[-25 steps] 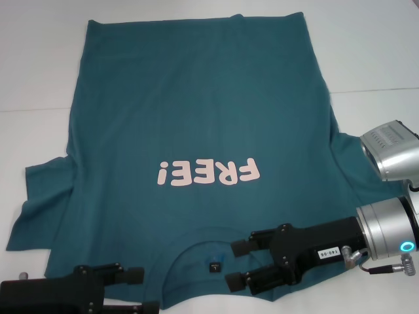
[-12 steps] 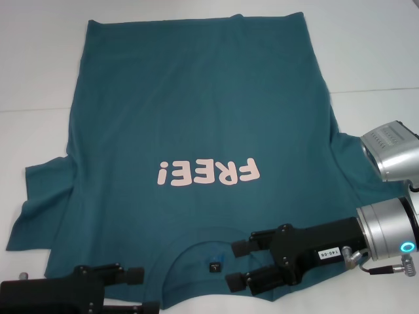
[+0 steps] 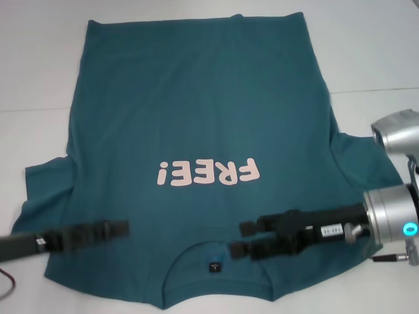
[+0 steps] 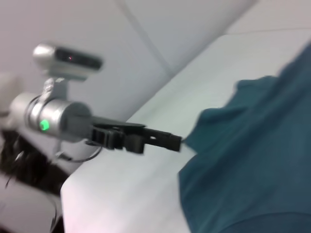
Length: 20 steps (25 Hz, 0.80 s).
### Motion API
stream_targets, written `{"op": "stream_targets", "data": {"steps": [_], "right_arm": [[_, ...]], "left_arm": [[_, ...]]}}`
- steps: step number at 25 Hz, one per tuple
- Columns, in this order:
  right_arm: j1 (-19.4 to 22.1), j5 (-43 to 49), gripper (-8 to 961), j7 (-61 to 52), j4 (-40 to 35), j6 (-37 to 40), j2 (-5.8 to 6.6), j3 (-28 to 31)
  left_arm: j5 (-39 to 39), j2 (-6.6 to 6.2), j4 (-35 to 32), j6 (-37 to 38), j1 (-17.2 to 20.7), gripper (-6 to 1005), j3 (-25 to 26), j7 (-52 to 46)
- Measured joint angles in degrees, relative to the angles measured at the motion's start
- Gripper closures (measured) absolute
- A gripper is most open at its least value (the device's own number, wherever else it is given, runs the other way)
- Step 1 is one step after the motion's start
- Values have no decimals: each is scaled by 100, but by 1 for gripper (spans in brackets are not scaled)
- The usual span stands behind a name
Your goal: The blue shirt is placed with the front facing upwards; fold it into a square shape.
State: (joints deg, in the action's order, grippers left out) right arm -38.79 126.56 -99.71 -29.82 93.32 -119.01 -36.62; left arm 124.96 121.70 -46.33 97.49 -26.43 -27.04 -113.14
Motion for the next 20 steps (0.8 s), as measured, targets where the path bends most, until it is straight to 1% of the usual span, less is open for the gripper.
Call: {"op": "stream_targets", "data": {"steps": [2, 5, 9, 12, 17, 20], "right_arm": [[-36, 1, 55, -631, -103, -90, 29, 17], [-78, 1, 55, -1547, -360, -121, 46, 20], [-95, -20, 55, -2349, -614, -186, 81, 115], [-77, -103, 55, -2603, -669, -324, 150, 155], [-50, -148, 55, -2858, -706, -499, 294, 210], [-57, -149, 56, -2905, -711, -514, 335, 241]], "left_arm": [[-8, -72, 33, -195, -74, 146, 280, -675], [-15, -139, 59, -377, -125, 148, 599, -1452], [-41, -192, 64, -589, -134, 150, 970, -1928], [-98, -206, 147, -791, -104, 152, 1301, -2082], [-5, -265, 276, -1382, -72, 155, 1354, -2378], [85, -265, 298, -1759, -65, 157, 1343, -2500]]}}
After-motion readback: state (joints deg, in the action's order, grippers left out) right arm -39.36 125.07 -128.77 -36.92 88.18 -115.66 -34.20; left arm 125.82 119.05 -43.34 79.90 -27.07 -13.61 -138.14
